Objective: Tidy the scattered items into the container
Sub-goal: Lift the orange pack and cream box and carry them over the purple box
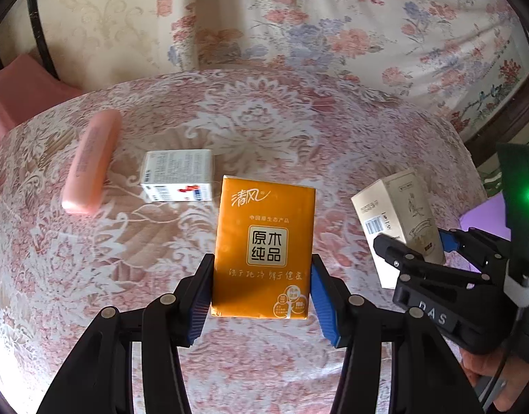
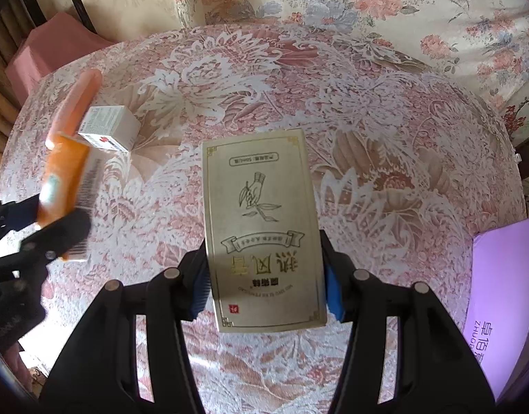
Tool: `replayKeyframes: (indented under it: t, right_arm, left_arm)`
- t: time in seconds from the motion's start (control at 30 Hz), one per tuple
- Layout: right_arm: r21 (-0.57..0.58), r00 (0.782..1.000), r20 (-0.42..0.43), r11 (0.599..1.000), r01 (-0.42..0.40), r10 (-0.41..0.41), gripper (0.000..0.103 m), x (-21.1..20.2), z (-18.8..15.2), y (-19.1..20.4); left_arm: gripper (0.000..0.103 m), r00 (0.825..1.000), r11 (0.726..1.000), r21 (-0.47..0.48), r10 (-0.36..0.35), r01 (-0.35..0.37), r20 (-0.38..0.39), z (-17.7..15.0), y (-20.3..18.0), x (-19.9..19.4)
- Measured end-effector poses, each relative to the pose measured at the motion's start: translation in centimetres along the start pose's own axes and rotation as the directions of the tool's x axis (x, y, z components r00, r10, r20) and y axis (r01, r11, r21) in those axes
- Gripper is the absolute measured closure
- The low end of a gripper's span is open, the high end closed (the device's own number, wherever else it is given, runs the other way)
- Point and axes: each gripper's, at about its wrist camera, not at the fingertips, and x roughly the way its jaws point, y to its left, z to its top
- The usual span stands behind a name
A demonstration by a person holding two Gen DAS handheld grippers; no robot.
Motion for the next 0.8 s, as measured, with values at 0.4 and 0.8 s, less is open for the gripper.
replayKeyframes:
  t: [0.4, 0.8]
  right_arm:
    - [-0.060, 0.997, 0.070, 0.998, -0.020, 0.024, 0.047, -3.6, -0.7, 0.6]
    - [0.044, 0.996, 0.073, 0.998, 0.051, -0.054, 0.047, -5.3, -2.6, -4.7]
  left_arm:
    - [0.051, 1.000, 1.000, 0.008, 0.004, -0.004, 0.004, -0.4, -1.1, -0.7]
    - [0.051, 0.999, 0.997, 0.074, -0.028, 0.025, 0.036, -0.1, -6.8, -2.3]
